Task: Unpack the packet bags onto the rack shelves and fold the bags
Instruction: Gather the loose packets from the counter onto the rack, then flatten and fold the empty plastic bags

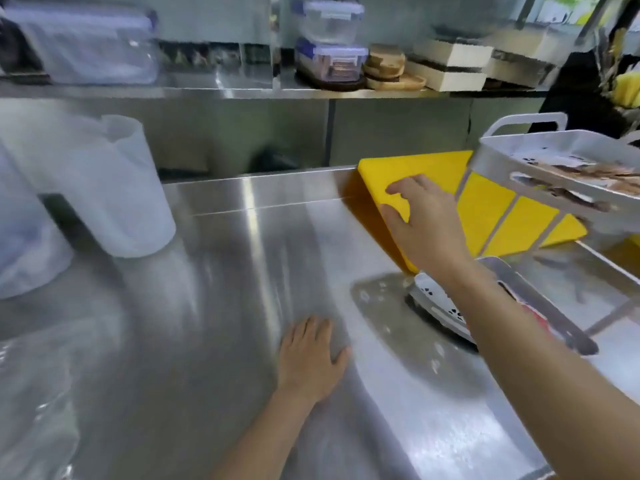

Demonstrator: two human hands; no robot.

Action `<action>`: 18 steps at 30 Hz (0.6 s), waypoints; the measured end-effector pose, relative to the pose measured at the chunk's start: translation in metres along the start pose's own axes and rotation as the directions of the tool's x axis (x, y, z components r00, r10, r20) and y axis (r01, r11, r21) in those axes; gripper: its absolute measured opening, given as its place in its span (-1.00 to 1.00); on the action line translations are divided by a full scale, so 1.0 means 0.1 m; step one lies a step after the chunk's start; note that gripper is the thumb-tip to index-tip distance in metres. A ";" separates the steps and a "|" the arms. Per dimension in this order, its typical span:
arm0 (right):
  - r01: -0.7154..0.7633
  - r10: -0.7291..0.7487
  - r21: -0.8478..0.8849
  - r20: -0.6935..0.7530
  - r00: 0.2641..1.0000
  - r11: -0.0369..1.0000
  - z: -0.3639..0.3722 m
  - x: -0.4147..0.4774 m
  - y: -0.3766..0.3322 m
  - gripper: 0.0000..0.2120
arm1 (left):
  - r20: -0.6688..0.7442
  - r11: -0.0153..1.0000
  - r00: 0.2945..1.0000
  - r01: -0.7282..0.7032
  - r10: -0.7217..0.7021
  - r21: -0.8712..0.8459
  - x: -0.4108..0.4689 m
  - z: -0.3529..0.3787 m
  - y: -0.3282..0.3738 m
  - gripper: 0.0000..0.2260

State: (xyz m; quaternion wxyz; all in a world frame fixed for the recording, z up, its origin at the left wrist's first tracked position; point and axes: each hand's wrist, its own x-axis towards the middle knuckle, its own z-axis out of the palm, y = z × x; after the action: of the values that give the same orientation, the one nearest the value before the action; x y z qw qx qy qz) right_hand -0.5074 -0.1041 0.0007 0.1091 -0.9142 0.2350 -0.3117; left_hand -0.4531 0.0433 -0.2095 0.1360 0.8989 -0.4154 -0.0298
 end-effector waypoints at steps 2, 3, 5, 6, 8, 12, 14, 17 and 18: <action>0.030 -0.049 0.123 0.155 0.987 0.992 0.50 -0.07 -0.33 -0.73 | -0.068 0.994 0.992 0.107 -0.105 0.025 -0.15 -0.19 -0.37 -0.43; 0.015 -0.067 0.191 0.269 0.961 0.981 0.74 -0.14 -0.51 -0.70 | -0.107 0.985 0.980 0.170 -0.167 0.024 -0.26 -0.29 -0.58 -0.44; -0.031 -0.111 0.268 0.496 0.861 0.963 1.22 -0.29 -0.87 -0.63 | -0.166 0.950 0.938 0.313 -0.304 0.025 -0.52 -0.47 -0.99 -0.47; -0.064 -0.127 0.292 0.591 0.796 0.954 1.44 -0.39 -1.04 -0.60 | -0.189 0.924 0.910 0.382 -0.369 0.033 -0.67 -0.54 -1.20 -0.48; -0.158 -0.136 0.318 0.731 0.669 0.935 1.81 -0.60 -1.39 -0.57 | -0.247 0.861 0.839 0.508 -0.485 0.036 -0.99 -0.66 -1.59 -0.49; -0.269 -0.165 0.338 0.845 0.508 0.902 2.31 -1.05 -1.96 -0.62 | -0.308 0.679 0.657 0.733 -0.688 0.046 -1.66 -0.80 -2.17 -0.45; -0.363 -0.141 0.320 0.887 0.441 0.875 2.47 -1.24 -2.18 -0.37 | -0.282 0.598 0.580 0.801 -0.765 0.026 -1.95 -0.75 -2.33 -0.42; -0.527 -0.168 0.372 0.903 0.395 0.764 2.61 -1.46 -2.47 -0.38 | -0.210 0.510 0.482 0.853 -0.851 -0.109 -2.23 -0.64 -2.42 -0.43; -0.554 -0.173 0.382 0.904 0.391 0.740 2.65 -1.52 -2.55 -0.43 | -0.195 0.487 0.456 0.859 -0.868 -0.157 -2.28 -0.61 -2.42 -0.45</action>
State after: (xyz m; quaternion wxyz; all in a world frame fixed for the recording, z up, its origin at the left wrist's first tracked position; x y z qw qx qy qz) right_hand -0.3564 0.2067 -0.1967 0.5579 -0.7980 0.1294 0.1877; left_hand -0.4129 0.3780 -0.2292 0.1689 0.9784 0.1183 0.0107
